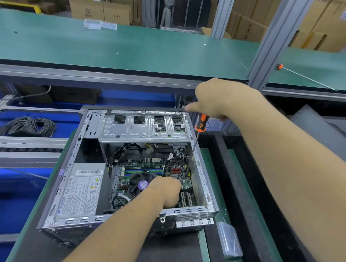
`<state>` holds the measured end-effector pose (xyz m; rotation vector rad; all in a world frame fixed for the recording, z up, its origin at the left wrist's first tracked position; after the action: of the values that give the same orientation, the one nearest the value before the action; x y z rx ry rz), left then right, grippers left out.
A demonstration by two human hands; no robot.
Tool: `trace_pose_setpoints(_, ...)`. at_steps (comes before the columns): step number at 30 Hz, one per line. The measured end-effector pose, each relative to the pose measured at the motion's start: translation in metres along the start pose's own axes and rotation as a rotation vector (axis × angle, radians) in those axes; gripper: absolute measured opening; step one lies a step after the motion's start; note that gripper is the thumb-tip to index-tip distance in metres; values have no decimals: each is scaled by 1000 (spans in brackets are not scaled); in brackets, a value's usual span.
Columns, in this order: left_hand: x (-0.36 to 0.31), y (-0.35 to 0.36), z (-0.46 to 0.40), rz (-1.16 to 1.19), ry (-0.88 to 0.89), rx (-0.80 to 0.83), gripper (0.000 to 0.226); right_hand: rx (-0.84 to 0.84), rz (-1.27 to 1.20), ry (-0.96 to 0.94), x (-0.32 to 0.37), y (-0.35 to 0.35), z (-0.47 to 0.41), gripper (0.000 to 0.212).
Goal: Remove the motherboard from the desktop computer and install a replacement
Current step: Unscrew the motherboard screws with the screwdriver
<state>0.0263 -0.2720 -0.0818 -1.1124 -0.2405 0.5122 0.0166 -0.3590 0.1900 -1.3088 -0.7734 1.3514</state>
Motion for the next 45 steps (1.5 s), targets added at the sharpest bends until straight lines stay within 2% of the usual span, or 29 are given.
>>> trace_pose_setpoints(3, 0, 0, 0, -2, -1, 0, 9, -35, -101, -114, -2, 2, 3, 19)
trace_pose_setpoints(4, 0, 0, 0, -4, -1, -1, 9, -35, -157, -145, -2, 2, 5, 14)
trace_pose_setpoints(7, 0, 1, 0, 3, -3, -6, 10, -42, -217, -112, -4, 5, 5, 27)
trace_pose_setpoints(9, 0, 1, 0, 0, -2, -7, 10, -39, -165, 27, -8, 7, 3, 45)
trace_pose_setpoints(11, 0, 1, 1, 2, -1, -8, 10, -67, -82, 67, -3, 7, 1, 48)
trace_pose_setpoints(16, 0, 0, 2, 12, -2, -15, 11, -36, -165, -161, 10, 3, 1, 4)
trace_pose_setpoints(18, 0, 0, 2, 15, -7, -14, 12, -6, -234, -179, 7, 1, 5, 23)
trace_pose_setpoints(21, 0, -1, 3, 21, -13, 1, 12, -35, -219, -84, 6, 4, 4, 25)
trace_pose_setpoints(23, 0, -1, 4, 23, -19, 14, 11, -55, -137, 34, 0, 5, 1, 48)
trace_pose_setpoints(24, 0, -1, 5, 23, -22, 18, 10, -73, -104, 36, -1, 5, 0, 46)
trace_pose_setpoints(26, 0, -2, 5, 23, -29, 24, 10, -79, -124, -38, 0, 5, -2, 22)
trace_pose_setpoints(27, -1, -1, 4, 21, -29, 26, 11, -71, -152, -79, 1, 5, 0, 20)
trace_pose_setpoints(32, -1, -3, 5, 13, -22, 20, 11, -40, -80, -16, 0, 2, 0, 50)
trace_pose_setpoints(33, -1, -3, 4, 14, -23, 19, 11, -36, -67, -35, 0, 3, -1, 45)
trace_pose_setpoints(35, -1, -2, 5, 13, -23, 20, 11, -19, -99, -95, 2, 3, -2, 16)
trace_pose_setpoints(38, -1, -3, 4, 14, -21, 13, 10, 19, -93, -94, 6, 1, 0, 26)
trace_pose_setpoints(40, -1, -2, 4, 14, -21, 12, 11, -10, -95, -66, 4, 0, -1, 43)
trace_pose_setpoints(41, -1, -1, 4, 15, -24, 11, 13, -24, -105, -75, 3, 1, -2, 41)
trace_pose_setpoints(43, 0, -1, 4, 15, -26, 9, 16, -36, -115, -114, 2, 3, -1, 14)
trace_pose_setpoints(44, 0, -1, 4, 14, -23, 8, 15, -37, -124, -120, 2, 2, 1, 10)
trace_pose_setpoints(45, 0, -1, 3, 13, -21, 7, 14, -30, -120, -105, 1, 1, 2, 20)
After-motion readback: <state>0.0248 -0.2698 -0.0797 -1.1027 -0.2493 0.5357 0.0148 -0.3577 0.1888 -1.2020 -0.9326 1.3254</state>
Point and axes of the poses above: each hand's wrist, its own z-axis away from the middle knuckle, its own y-axis out of the palm, x = y × z, the point moved 4 cm from there along -z, towards the middle knuckle, and after that the axes turned 6 degrees about -y, right-handed, at the moved point
